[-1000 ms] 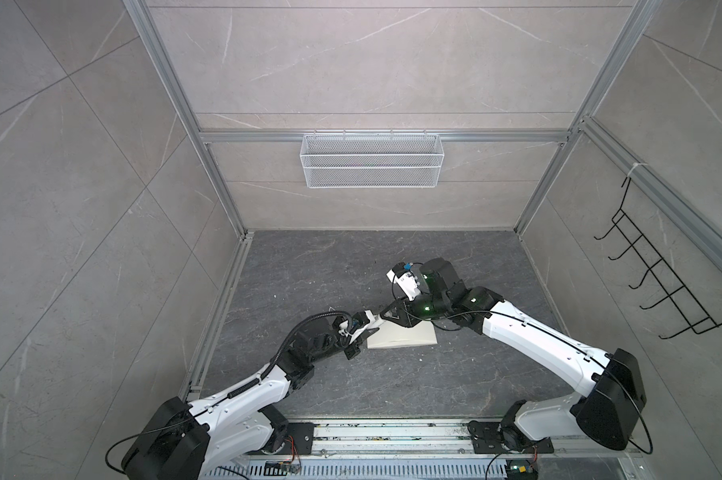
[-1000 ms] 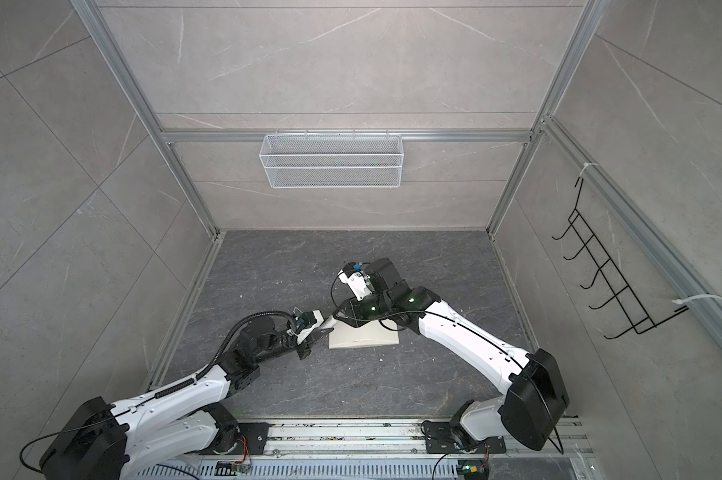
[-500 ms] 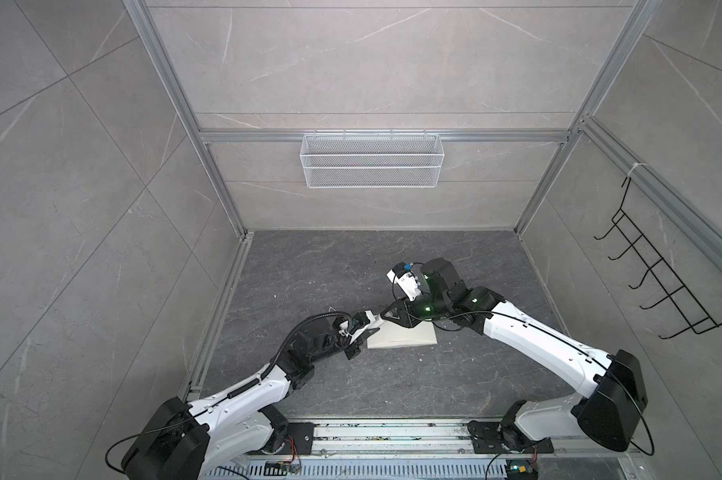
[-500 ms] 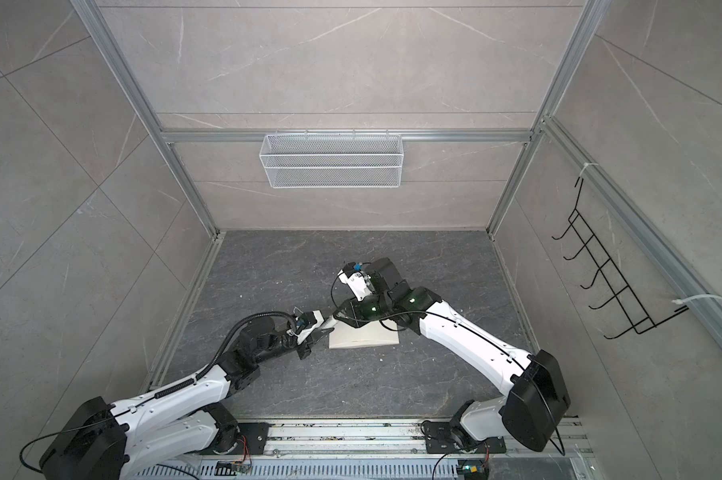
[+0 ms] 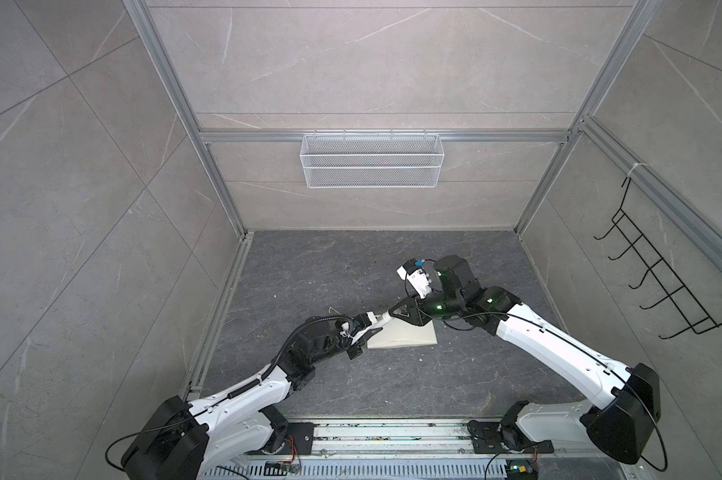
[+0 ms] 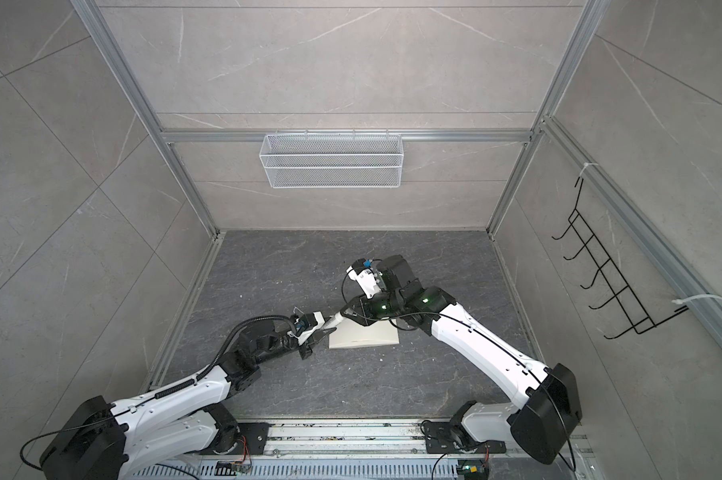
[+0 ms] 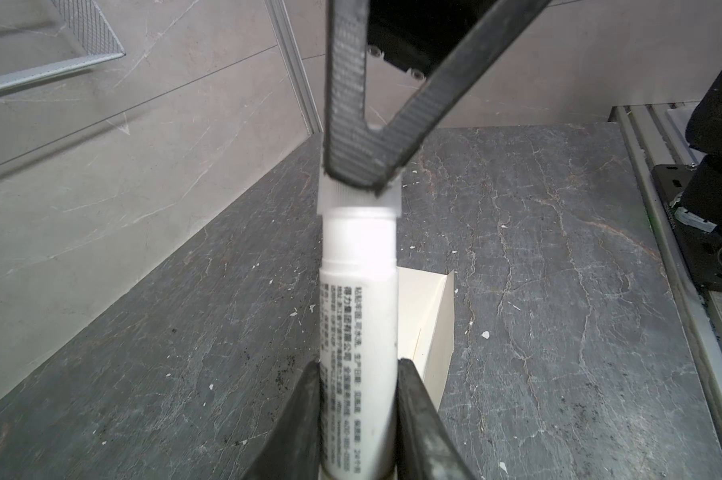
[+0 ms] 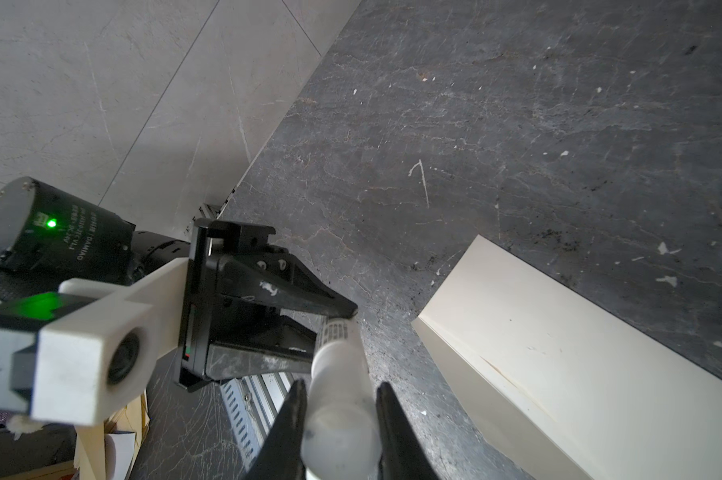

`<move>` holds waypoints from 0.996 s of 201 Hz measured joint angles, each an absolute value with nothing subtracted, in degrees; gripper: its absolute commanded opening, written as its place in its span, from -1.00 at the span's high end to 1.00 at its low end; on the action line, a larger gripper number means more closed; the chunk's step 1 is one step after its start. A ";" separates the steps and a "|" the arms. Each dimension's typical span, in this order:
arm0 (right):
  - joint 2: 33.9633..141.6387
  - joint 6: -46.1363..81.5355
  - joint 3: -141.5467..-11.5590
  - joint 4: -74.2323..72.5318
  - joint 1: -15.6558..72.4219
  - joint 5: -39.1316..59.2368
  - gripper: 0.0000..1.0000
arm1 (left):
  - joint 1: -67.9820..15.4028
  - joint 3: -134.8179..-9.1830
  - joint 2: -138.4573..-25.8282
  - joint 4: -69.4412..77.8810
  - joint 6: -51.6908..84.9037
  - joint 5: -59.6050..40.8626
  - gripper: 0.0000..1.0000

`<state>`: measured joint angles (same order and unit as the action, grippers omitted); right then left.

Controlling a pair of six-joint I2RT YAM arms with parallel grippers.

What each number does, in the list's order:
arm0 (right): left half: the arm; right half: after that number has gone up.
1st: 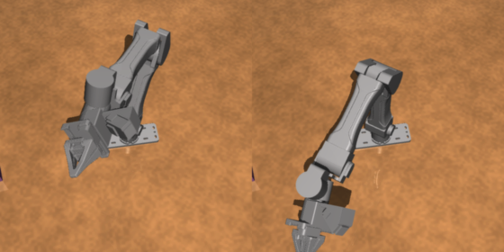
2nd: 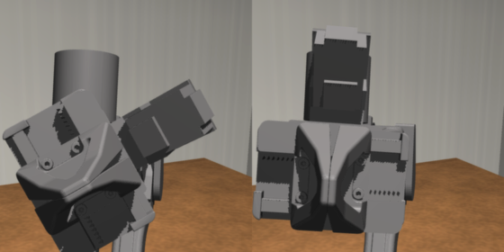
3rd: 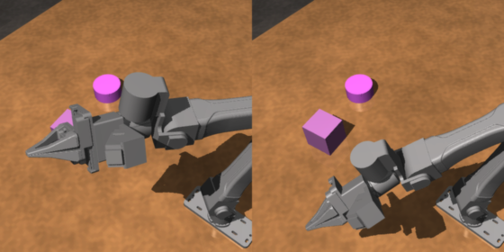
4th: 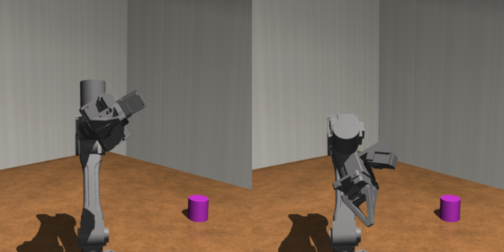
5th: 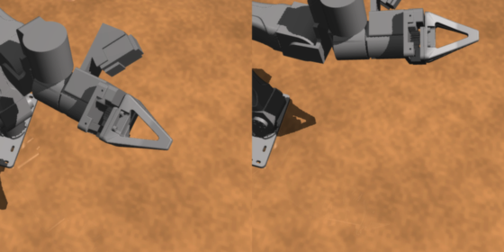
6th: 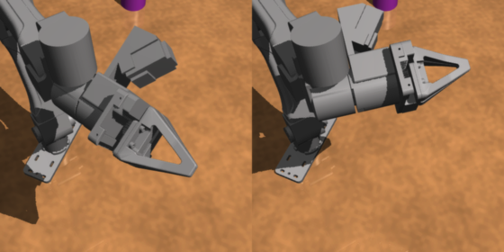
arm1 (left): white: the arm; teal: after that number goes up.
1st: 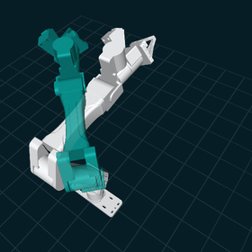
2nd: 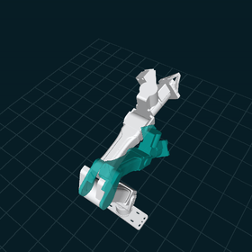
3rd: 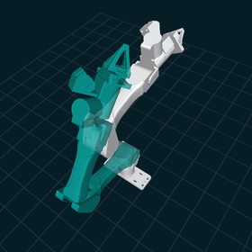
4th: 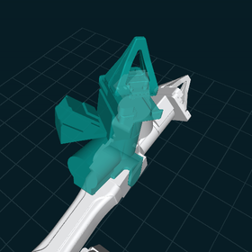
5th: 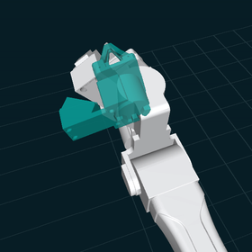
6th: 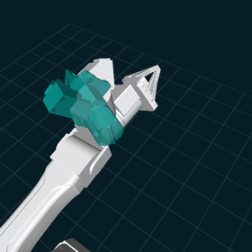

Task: Place the letter into the envelope and seal it
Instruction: 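Pull the cap off the glue stick upward with the right gripper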

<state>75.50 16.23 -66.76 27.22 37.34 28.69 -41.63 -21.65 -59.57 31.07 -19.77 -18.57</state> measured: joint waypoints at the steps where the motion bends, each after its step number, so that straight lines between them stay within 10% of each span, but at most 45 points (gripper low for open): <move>1: 75.46 16.21 -66.76 27.22 37.30 28.69 0.80 | -41.63 -21.63 -59.57 31.05 -19.77 -18.57 1.00; 93: 76.79 14.70 -70.85 32.25 32.03 19.77 0.76 | -41.65 -20.86 -59.29 28.49 -19.66 -18.55 1.00; 200: 105.75 11.05 -84.47 37.15 20.45 2.44 0.71 | -41.89 -20.27 -56.12 28.47 -18.61 -18.00 1.00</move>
<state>105.75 11.05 -84.47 37.15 20.45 2.44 -41.89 -20.27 -56.12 28.47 -18.61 -18.00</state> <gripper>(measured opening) 0.246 0.259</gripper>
